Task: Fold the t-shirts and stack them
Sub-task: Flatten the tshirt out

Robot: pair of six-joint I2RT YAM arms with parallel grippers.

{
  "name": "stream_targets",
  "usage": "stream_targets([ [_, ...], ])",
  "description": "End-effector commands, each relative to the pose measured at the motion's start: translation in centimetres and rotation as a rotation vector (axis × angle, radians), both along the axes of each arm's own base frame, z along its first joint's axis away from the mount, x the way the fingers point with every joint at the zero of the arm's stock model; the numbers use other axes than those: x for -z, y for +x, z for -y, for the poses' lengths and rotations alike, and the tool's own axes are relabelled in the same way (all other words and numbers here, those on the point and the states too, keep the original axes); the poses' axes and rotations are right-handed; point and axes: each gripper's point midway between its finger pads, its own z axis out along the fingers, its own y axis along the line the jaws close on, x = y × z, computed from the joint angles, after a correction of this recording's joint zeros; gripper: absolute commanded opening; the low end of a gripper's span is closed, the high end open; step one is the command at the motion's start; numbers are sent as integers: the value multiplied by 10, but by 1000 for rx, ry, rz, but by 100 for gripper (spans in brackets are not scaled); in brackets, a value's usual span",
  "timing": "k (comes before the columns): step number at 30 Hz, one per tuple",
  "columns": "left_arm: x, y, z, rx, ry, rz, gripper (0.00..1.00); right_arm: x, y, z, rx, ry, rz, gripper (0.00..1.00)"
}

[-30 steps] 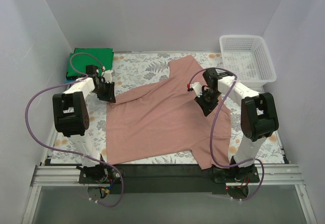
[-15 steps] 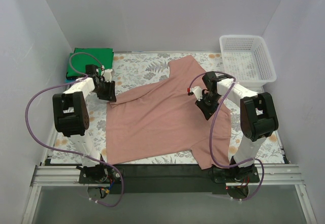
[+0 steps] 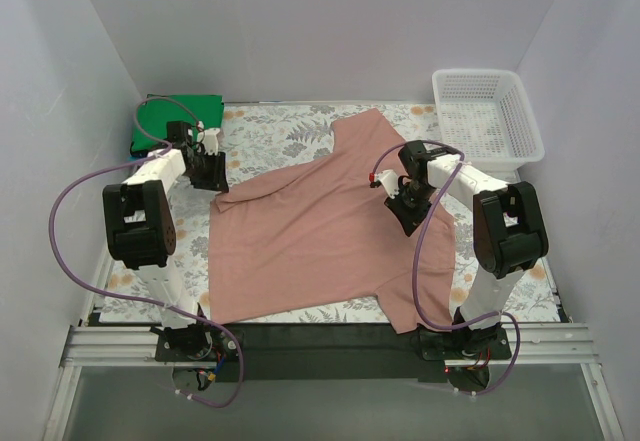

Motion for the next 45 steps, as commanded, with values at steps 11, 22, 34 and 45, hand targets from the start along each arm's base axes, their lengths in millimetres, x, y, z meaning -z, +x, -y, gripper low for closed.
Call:
stream_targets([
  [11, -1, 11, -1, -6, -16, 11, 11, 7, -7, 1, -8, -13, -27, 22],
  [22, -31, 49, -30, -79, 109, 167, 0, 26, -14, 18, -5, -102, -51, 19],
  [34, -32, 101, -63, -156, 216, 286, 0, 27, -18, 20, -4, -110, -59, 19],
  [45, -63, 99, -56, -159, 152, 330, 49, -27, 10, -13, -1, 67, 52, 20],
])
